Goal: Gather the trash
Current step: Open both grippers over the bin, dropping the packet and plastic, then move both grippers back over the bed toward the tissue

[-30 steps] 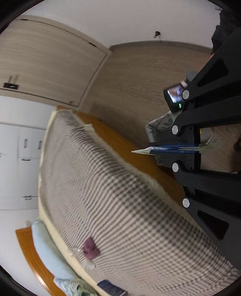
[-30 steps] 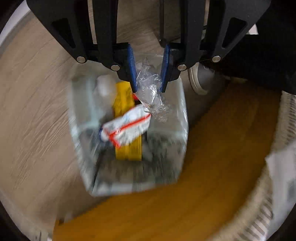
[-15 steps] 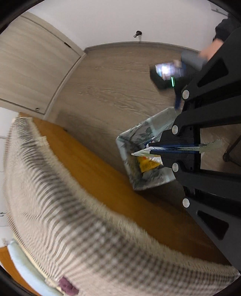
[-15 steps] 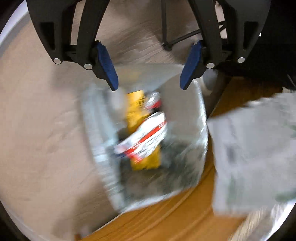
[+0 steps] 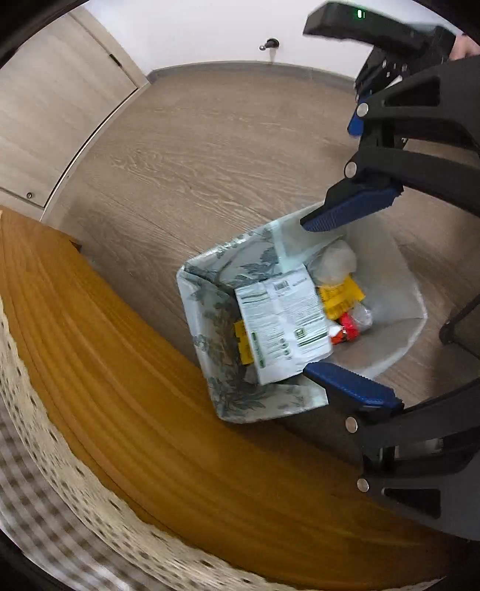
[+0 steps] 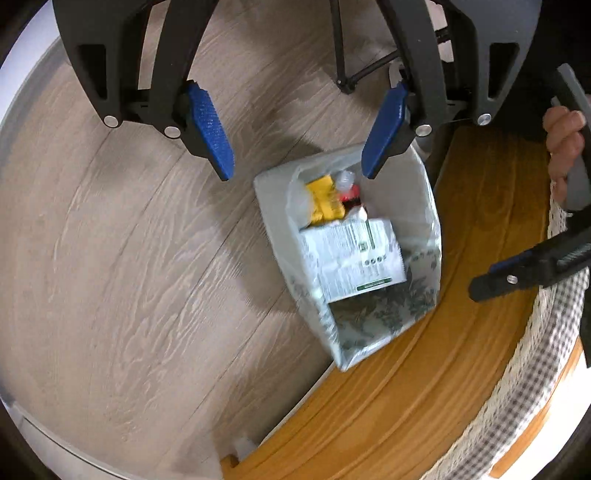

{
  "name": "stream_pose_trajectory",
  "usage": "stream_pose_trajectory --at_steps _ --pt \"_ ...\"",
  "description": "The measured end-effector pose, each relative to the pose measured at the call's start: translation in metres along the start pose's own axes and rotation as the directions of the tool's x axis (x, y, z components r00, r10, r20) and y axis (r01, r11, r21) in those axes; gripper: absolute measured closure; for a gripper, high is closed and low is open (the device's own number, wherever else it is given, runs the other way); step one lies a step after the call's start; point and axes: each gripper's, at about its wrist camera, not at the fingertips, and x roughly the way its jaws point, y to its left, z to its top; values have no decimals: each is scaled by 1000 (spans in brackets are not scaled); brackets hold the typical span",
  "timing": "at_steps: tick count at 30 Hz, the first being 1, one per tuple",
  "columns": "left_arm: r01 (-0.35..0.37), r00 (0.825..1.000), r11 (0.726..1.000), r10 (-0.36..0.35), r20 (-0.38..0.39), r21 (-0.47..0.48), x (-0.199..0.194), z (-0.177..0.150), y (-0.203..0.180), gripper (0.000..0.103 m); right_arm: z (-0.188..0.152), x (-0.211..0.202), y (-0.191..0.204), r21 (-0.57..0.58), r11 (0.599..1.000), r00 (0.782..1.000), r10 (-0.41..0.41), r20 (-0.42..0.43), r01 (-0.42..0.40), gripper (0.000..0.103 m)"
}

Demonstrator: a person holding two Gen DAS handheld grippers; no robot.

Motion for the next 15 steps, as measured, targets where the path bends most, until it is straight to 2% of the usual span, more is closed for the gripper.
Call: stream_pose_trajectory --at_steps 3,7,15 --pt "-20 1000 1000 20 -5 -12 -16 -9 13 33 -2 6 14 -19 1000 1000 6 -13 -6 34" --pt "-55 997 998 56 53 -19 -53 -24 28 32 -4 7 35 -62 998 1000 12 -16 -12 34" --pt "-35 986 998 41 161 -43 -105 -38 42 32 2 -17 65 -122 991 998 -52 29 56 34"
